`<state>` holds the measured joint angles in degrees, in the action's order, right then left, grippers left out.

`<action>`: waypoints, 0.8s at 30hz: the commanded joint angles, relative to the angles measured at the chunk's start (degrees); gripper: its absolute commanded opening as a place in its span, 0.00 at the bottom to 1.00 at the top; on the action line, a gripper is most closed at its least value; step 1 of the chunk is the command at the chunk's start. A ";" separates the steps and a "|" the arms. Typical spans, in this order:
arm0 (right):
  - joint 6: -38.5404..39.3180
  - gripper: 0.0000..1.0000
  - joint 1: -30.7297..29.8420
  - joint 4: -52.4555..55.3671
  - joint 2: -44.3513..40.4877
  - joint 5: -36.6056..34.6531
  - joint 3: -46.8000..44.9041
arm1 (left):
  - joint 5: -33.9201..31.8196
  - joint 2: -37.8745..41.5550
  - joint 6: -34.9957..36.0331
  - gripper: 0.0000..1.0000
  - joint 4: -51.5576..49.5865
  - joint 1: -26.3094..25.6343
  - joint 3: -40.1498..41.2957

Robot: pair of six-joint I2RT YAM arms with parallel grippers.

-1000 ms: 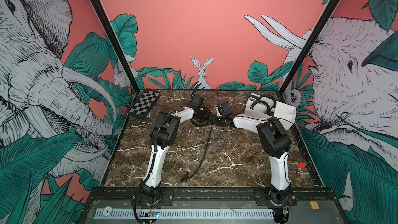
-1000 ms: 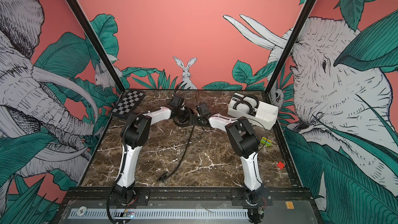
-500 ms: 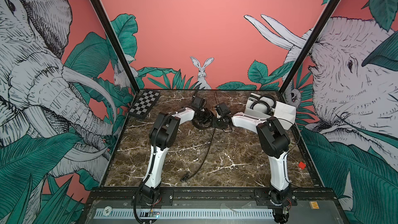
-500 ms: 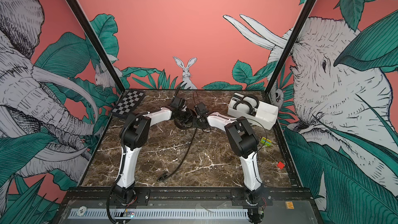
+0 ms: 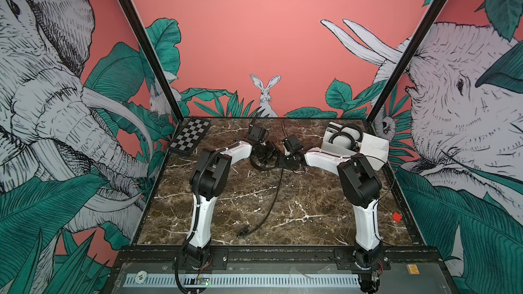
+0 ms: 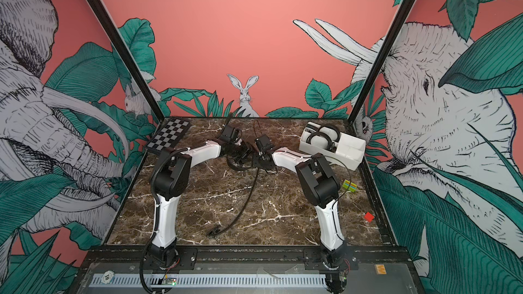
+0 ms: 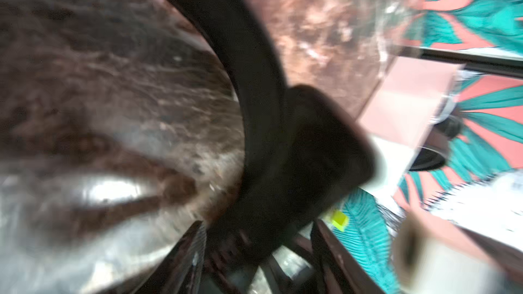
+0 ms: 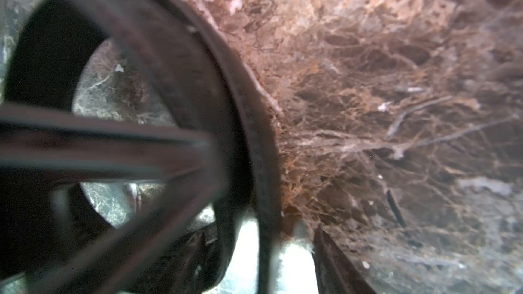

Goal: Place the belts into the storage roll
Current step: Roll the belt at the center of the board.

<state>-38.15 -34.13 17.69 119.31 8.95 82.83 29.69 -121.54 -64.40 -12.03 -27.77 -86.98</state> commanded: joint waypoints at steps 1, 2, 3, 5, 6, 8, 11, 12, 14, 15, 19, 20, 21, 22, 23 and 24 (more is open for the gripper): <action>0.11 0.62 -0.25 3.23 -0.12 1.74 0.31 | 1.79 5.88 -2.05 0.64 3.13 0.52 0.10; 0.04 0.64 -0.30 3.00 -0.04 1.70 0.46 | 1.74 6.35 -1.87 0.64 2.98 0.61 0.15; -0.07 0.64 -0.31 3.05 0.21 2.05 0.86 | 1.34 7.20 -1.65 0.64 2.54 0.64 0.53; 0.06 0.65 -0.30 3.65 0.93 2.23 2.02 | -0.49 9.43 0.55 0.65 -0.29 0.63 1.02; -0.13 0.65 -0.29 4.31 1.53 2.40 2.76 | -2.55 11.19 2.84 0.65 -4.25 0.70 1.22; -0.01 0.65 -0.15 5.98 2.84 2.52 4.32 | -8.48 15.77 7.72 0.65 -11.72 0.70 3.19; 0.07 0.63 0.16 7.95 4.78 3.09 6.14 | -14.73 24.60 12.34 0.65 -16.14 0.47 11.63; 0.24 0.63 0.29 8.80 5.26 3.26 6.67 | -15.88 27.62 14.11 0.63 -17.41 0.23 14.59; 0.75 0.60 0.38 10.24 5.91 3.35 7.65 | -17.03 32.45 17.91 0.60 -19.34 -1.14 19.76; 1.31 0.59 0.38 11.31 6.19 3.01 8.35 | -16.48 34.36 20.52 0.59 -18.76 -2.47 22.53; 3.64 0.54 0.38 15.55 7.46 1.74 10.77 | -13.41 35.16 30.15 0.61 -18.54 -10.26 26.61; 4.13 0.55 0.46 16.51 7.81 1.43 11.15 | -12.81 34.48 31.28 0.62 -19.02 -11.90 27.03; 4.67 0.55 0.51 17.34 8.15 1.37 11.44 | -11.04 33.69 32.35 0.64 -17.08 -14.54 27.90; 4.97 0.54 0.64 17.92 8.45 1.36 11.74 | -10.81 32.87 32.98 0.65 -16.84 -16.12 28.10; 5.46 0.55 0.64 18.78 8.81 1.22 12.20 | -10.38 31.58 34.11 0.67 -16.88 -17.69 27.73; 5.92 0.55 0.73 19.51 9.09 0.94 12.48 | -10.91 29.78 36.00 0.68 -18.39 -19.37 26.58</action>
<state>-34.52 -33.69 30.41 125.62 11.33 95.24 17.69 -89.62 -35.66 -28.29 -44.40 -60.12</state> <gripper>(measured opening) 0.546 0.672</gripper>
